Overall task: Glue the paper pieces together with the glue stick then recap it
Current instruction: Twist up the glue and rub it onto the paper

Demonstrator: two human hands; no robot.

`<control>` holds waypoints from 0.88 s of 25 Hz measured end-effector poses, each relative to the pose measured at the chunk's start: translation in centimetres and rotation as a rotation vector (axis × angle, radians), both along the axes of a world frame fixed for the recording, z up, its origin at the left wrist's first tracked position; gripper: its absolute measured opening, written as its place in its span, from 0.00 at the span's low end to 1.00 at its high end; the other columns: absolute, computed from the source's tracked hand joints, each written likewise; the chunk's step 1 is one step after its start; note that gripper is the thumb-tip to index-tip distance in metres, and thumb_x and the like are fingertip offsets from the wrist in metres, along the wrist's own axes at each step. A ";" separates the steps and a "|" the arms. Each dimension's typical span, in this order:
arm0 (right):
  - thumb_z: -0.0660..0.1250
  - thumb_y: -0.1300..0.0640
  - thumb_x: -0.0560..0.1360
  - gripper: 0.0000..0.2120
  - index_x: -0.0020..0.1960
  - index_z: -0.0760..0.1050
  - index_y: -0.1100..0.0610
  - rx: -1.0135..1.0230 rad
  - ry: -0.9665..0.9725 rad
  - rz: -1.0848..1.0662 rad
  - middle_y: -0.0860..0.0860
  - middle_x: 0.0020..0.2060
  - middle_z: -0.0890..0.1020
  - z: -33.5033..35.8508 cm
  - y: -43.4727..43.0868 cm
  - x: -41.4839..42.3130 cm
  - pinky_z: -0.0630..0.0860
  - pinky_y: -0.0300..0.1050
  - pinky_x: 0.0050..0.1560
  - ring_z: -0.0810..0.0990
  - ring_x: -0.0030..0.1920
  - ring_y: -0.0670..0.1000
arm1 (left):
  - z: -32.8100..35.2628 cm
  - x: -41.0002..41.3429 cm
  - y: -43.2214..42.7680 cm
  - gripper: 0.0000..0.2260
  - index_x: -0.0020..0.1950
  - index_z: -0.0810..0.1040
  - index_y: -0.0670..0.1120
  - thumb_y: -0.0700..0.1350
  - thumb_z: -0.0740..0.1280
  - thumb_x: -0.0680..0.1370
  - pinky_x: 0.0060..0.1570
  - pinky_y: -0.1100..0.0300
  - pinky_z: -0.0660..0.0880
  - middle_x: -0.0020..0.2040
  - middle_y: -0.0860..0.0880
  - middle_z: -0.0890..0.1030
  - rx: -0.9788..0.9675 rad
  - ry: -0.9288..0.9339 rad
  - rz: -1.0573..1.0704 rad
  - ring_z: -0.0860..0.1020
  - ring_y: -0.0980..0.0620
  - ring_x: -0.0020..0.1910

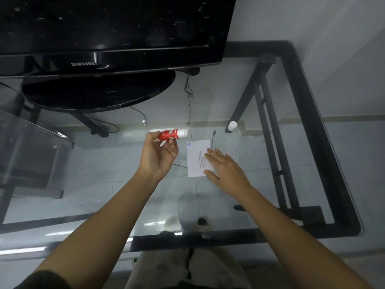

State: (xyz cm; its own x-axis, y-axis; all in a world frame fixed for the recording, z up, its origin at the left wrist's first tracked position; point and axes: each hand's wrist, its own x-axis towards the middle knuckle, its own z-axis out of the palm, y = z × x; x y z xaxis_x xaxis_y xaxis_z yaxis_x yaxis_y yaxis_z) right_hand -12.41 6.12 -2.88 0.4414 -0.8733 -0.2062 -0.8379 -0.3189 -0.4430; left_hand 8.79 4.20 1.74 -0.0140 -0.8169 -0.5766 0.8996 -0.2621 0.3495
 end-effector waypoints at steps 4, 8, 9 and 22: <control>0.63 0.46 0.75 0.28 0.71 0.59 0.55 0.018 -0.094 -0.063 0.51 0.73 0.61 -0.2 0.2 0.1 0.52 0.48 0.70 0.55 0.74 0.51 | -0.3 -0.4 -0.2 0.03 0.45 0.75 0.45 0.41 0.69 0.74 0.33 0.68 0.74 0.38 0.48 0.80 -0.049 -0.472 -0.171 0.76 0.57 0.34; 0.64 0.47 0.75 0.29 0.71 0.60 0.56 0.048 -0.149 -0.117 0.51 0.73 0.62 -0.2 0.3 0.5 0.50 0.48 0.70 0.54 0.74 0.51 | -0.6 0.7 1.5 0.07 0.46 0.80 0.50 0.46 0.74 0.70 0.39 0.71 0.74 0.43 0.55 0.82 -0.473 -1.479 -0.645 0.78 0.60 0.42; 0.65 0.47 0.75 0.29 0.71 0.59 0.56 0.056 -0.152 -0.124 0.51 0.73 0.61 -0.2 0.4 0.5 0.50 0.48 0.71 0.54 0.74 0.51 | -0.6 0.9 1.9 0.08 0.47 0.80 0.49 0.47 0.74 0.70 0.40 0.72 0.73 0.45 0.54 0.83 -0.615 -1.601 -0.711 0.78 0.60 0.42; 0.65 0.48 0.75 0.30 0.72 0.58 0.55 0.104 -0.172 -0.138 0.51 0.74 0.60 0.4 0.3 0.7 0.49 0.52 0.72 0.53 0.74 0.51 | -0.4 0.4 -2.9 0.09 0.45 0.80 0.45 0.47 0.73 0.70 0.38 0.65 0.76 0.42 0.49 0.82 -0.721 -1.737 -0.948 0.78 0.55 0.38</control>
State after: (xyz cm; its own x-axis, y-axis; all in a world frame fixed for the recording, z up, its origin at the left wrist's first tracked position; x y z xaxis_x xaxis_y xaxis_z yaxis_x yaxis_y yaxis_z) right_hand -11.69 6.41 -2.44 0.3555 -0.9058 -0.2304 -0.7799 -0.1517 -0.6072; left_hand 9.19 1.28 1.31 -0.3851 -0.9160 -0.1126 -0.6794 0.1988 0.7063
